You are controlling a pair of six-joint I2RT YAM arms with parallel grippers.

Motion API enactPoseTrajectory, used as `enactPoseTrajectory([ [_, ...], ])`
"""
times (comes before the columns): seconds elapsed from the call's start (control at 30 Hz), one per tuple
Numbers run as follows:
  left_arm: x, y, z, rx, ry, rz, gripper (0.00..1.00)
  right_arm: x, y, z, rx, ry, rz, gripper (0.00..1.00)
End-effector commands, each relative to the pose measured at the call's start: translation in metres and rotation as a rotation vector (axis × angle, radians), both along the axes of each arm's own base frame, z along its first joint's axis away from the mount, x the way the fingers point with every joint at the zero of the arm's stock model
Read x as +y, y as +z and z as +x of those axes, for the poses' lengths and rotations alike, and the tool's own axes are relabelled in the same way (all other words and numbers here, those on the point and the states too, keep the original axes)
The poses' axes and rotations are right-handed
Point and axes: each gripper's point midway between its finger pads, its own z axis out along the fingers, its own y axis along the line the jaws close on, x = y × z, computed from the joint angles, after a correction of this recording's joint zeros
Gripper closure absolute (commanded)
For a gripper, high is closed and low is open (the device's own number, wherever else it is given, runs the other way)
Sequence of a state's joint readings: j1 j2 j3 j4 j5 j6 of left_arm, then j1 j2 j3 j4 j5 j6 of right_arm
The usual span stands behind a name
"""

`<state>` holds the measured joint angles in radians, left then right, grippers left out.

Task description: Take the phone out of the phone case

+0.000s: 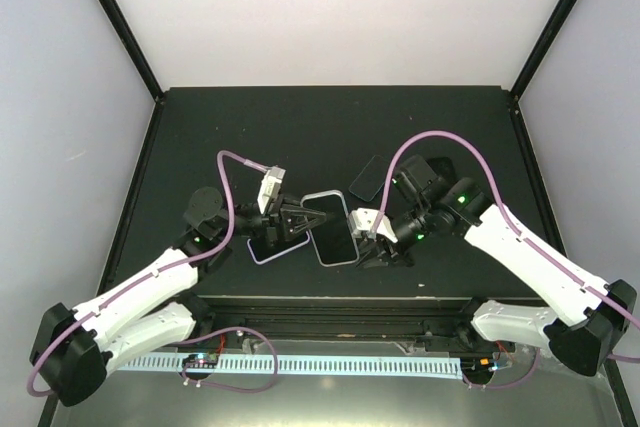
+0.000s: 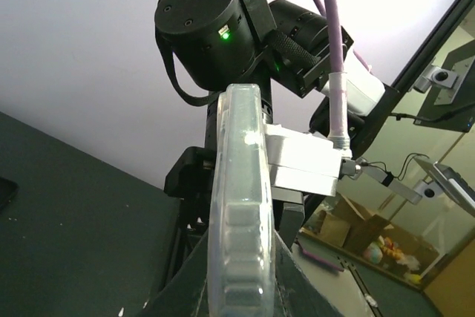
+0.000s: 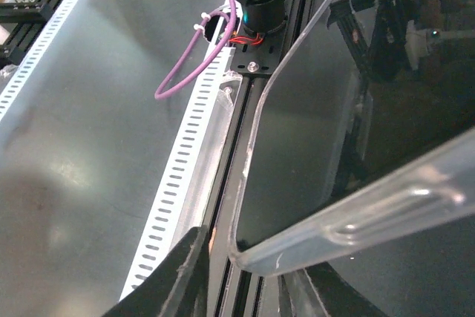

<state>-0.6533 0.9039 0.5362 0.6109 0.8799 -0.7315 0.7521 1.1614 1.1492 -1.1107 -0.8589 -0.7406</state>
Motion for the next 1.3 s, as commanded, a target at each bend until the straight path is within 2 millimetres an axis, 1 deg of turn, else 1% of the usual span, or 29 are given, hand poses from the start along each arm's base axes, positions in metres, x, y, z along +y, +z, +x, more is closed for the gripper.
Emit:
enactPoseTrajectory([
  [0.0, 0.004, 0.032, -0.006, -0.083, -0.026, -0.072, 0.99, 0.002, 0.01, -0.001, -0.061, 0.016, 0.046, 0.74],
  [0.13, 0.002, 0.03, -0.007, -0.075, -0.046, -0.063, 0.99, 0.002, 0.01, 0.0, -0.072, 0.016, 0.051, 0.74],
  [0.3, 0.002, 0.028, -0.01, -0.084, -0.068, -0.056, 0.98, 0.003, 0.015, -0.003, -0.045, 0.033, 0.053, 0.69],
  [0.5, 0.002, 0.023, -0.01, -0.084, -0.071, -0.048, 0.98, 0.004, 0.022, -0.006, -0.015, 0.048, 0.061, 0.68],
  [0.6, 0.002, 0.023, -0.009, -0.081, -0.073, -0.048, 0.98, 0.005, 0.021, -0.006, -0.009, 0.043, 0.056, 0.68],
  [0.73, 0.002, 0.022, -0.008, -0.077, -0.074, -0.047, 0.98, 0.007, 0.019, -0.002, -0.019, 0.034, 0.055, 0.74],
  [0.87, 0.0, 0.024, -0.008, -0.059, -0.089, -0.048, 0.98, 0.007, 0.017, 0.003, -0.071, 0.036, 0.053, 0.77],
  [0.97, 0.0, 0.031, -0.01, -0.02, -0.129, -0.073, 0.98, 0.011, 0.016, 0.003, -0.141, 0.061, 0.05, 0.79],
  [1.07, -0.002, 0.04, -0.016, 0.018, -0.196, -0.085, 0.98, 0.016, 0.019, 0.003, -0.224, 0.075, 0.068, 0.81],
  [1.27, -0.002, 0.04, -0.017, 0.069, -0.208, -0.05, 0.98, 0.023, 0.027, 0.014, -0.331, 0.06, 0.105, 0.83],
])
